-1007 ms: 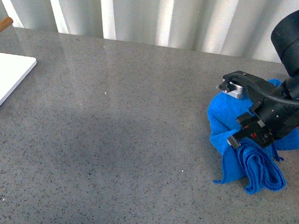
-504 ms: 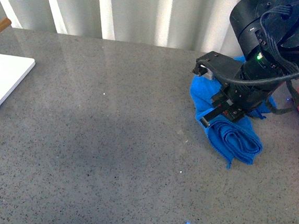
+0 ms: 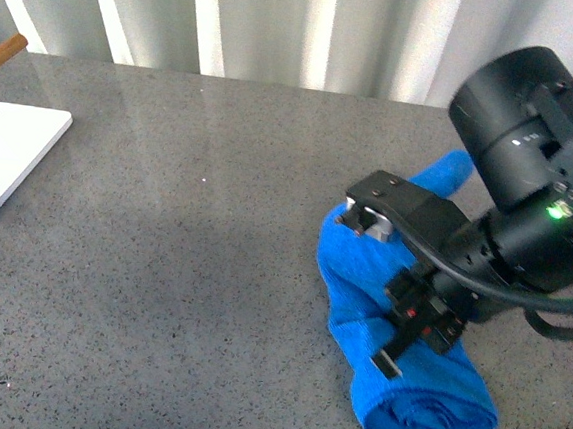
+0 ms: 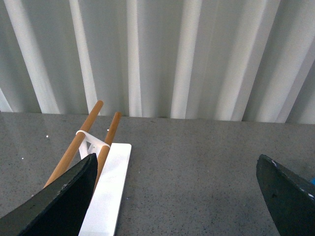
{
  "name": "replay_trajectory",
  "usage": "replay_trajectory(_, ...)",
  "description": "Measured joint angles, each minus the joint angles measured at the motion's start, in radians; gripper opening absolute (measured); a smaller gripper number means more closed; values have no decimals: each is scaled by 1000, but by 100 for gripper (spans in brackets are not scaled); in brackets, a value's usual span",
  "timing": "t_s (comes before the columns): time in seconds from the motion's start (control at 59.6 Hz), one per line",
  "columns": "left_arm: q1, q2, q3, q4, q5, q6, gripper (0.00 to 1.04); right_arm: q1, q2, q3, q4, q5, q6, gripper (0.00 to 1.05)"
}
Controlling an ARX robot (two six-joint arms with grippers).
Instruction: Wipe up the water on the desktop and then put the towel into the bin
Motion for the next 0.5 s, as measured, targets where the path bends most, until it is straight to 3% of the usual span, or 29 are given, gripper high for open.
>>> replay_trajectory(0.201, 0, 0, 0, 0, 0, 0, 98, -59, -86, -94, -25, 31, -27, 4)
replay_trajectory(0.504, 0, 0, 0, 0, 0, 0, 98, -101, -206, -63, 3, 73, -30, 4)
